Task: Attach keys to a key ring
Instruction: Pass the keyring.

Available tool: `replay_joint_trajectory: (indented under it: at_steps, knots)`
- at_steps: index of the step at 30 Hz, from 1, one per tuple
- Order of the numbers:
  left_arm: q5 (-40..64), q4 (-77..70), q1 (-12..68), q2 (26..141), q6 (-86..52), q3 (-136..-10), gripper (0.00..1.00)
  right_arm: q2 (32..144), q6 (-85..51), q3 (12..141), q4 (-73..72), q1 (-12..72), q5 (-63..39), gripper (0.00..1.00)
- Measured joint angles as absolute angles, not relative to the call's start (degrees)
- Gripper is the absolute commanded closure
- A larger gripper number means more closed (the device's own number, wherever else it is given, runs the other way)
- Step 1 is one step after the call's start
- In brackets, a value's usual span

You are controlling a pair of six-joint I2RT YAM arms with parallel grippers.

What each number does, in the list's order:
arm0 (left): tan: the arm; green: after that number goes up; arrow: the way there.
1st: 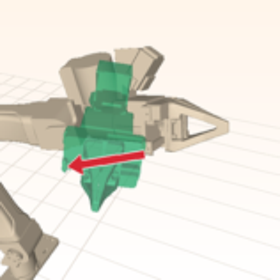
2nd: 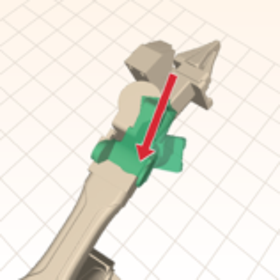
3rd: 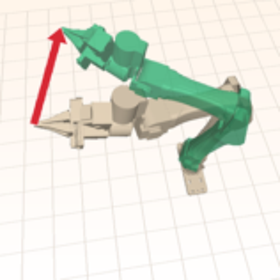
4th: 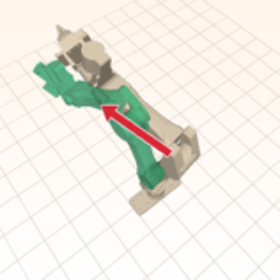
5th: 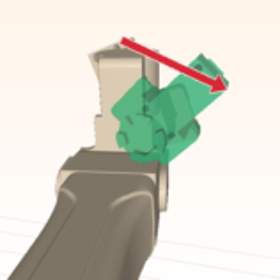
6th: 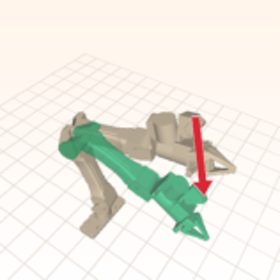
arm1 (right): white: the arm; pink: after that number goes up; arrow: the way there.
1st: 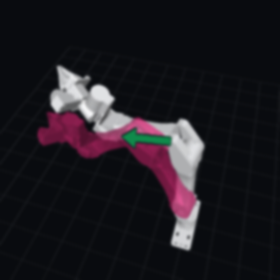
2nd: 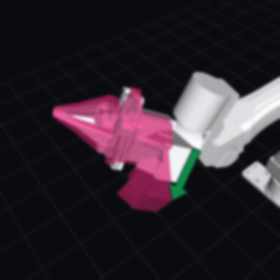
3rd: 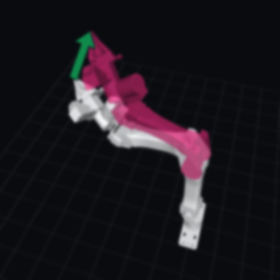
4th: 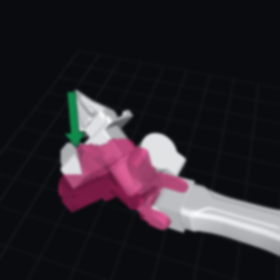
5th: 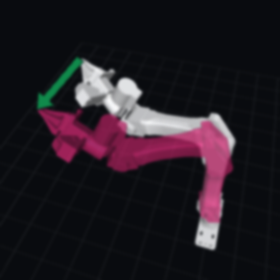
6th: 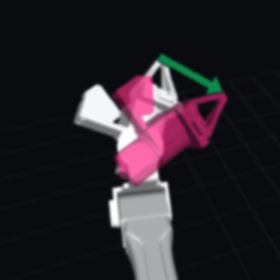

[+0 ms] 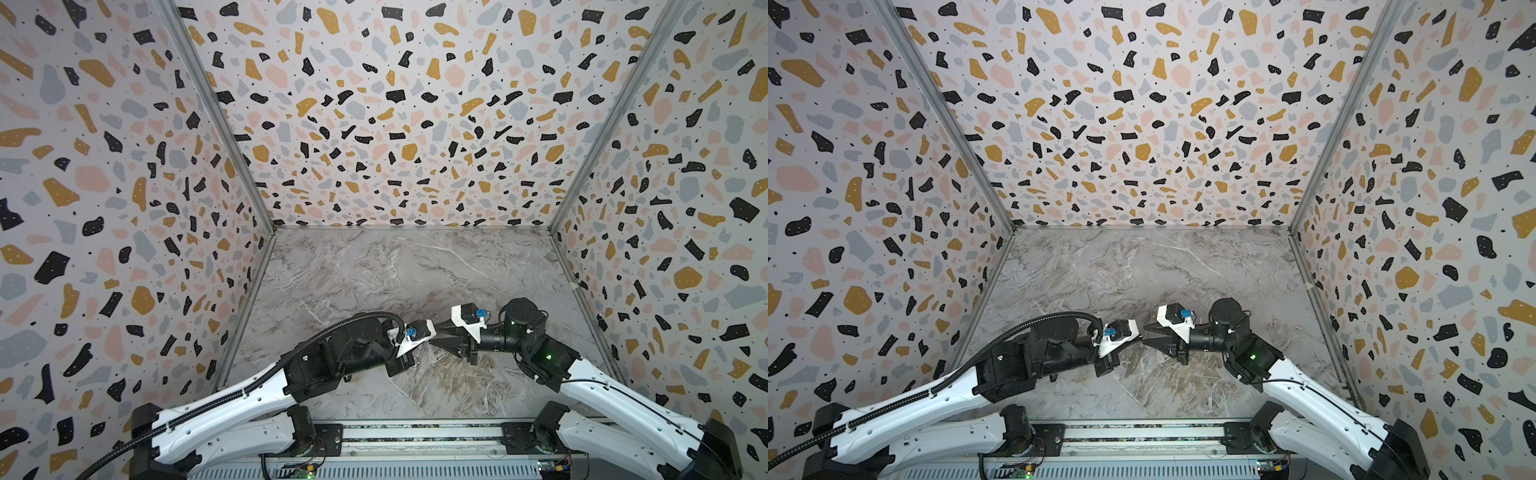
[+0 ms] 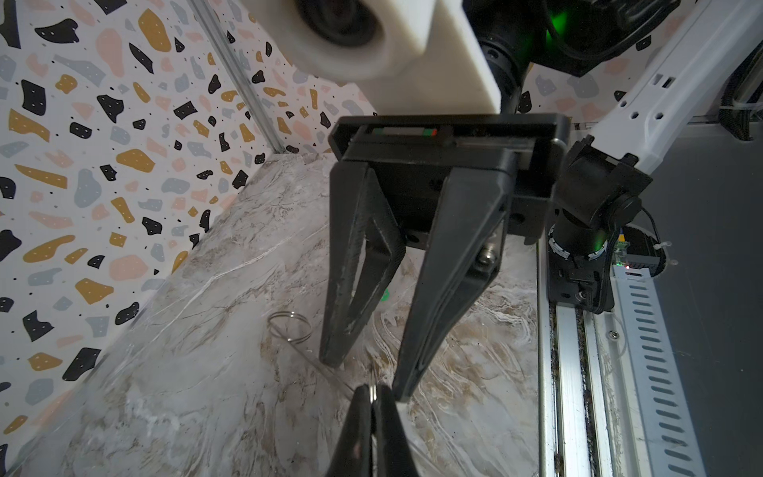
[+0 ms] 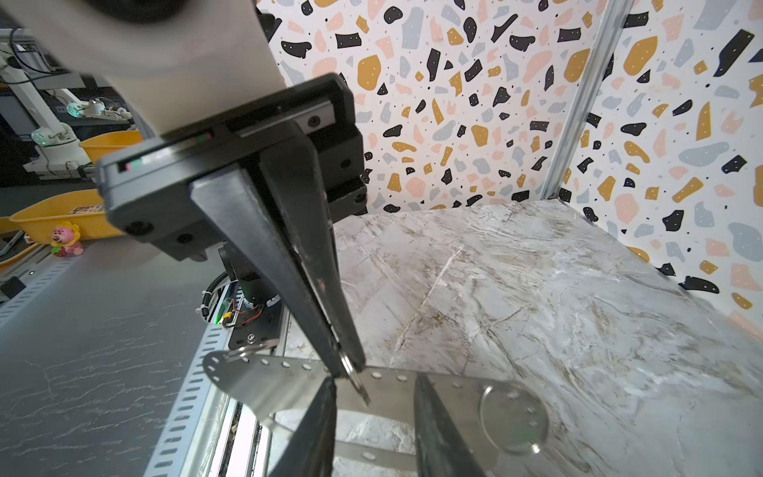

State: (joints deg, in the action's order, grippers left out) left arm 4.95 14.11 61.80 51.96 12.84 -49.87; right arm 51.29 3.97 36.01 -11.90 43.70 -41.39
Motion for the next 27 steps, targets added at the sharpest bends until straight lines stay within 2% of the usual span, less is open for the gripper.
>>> replay_joint_trajectory:
  at_steps: [16, 22, 25, 27]
  knots:
    - [8.4, 14.1, 60.5, 51.5, 13.9, -49.8, 1.00, 52.5, 4.2, 37.8, -11.0, 43.2, -44.7, 0.90]
    - [8.5, 14.1, 60.4, 51.4, 14.2, -49.7, 1.00, 52.9, 4.2, 37.8, -10.9, 43.1, -45.9, 0.92]
    - [8.3, 13.9, 60.3, 51.4, 14.2, -49.6, 1.00, 52.9, 4.3, 37.8, -10.6, 43.0, -46.8, 1.00]
    - [8.5, 13.6, 60.1, 51.4, 14.3, -49.5, 1.00, 52.9, 4.4, 37.8, -10.6, 43.0, -47.0, 1.00]
